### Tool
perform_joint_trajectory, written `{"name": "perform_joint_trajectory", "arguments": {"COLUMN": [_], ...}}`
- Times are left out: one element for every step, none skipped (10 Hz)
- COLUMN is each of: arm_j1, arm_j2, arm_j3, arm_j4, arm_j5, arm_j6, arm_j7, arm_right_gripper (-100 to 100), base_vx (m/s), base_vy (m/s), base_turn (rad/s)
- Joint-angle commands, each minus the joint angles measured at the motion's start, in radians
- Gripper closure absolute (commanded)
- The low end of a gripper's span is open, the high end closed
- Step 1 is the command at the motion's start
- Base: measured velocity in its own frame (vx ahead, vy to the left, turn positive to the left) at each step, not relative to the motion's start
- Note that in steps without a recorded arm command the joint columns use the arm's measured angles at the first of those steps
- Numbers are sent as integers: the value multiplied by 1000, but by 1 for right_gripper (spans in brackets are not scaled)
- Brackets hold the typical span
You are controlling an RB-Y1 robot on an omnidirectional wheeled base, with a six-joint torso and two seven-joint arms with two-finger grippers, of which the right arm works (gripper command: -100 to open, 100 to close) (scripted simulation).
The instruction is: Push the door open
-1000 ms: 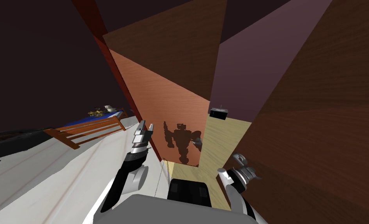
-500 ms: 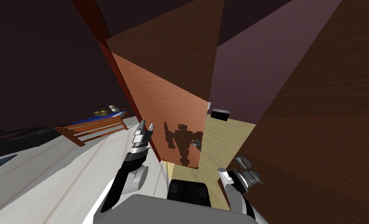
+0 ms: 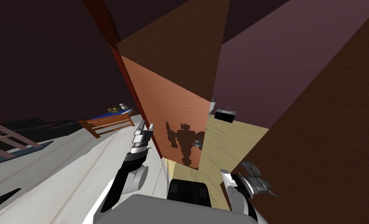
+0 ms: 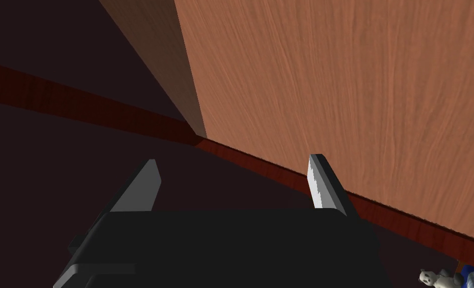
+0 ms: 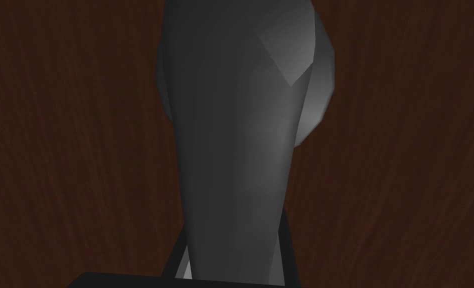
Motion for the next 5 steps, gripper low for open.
{"name": "perform_joint_trajectory", "arguments": {"arm_j1": [-13,-16,-16,-19,-23], "arm_j2": [-22,-29,-29,-34,-35], "arm_j3": [-11,-29,-29,-49,-70], "arm_j4": [14,12,12,10,9], "arm_j5": [-7,-23,-23,-40,-57], "arm_j6": [-31,-46,-46,-62,-79], "arm_j7": [-4,3,3,11,18], "arm_right_gripper": [100,100,100,100,100], "base_vx": [17,15,21,37,10], "base_vy": [-94,-117,-100,-119,-150], "base_turn": [43,140,70,150,226]}}
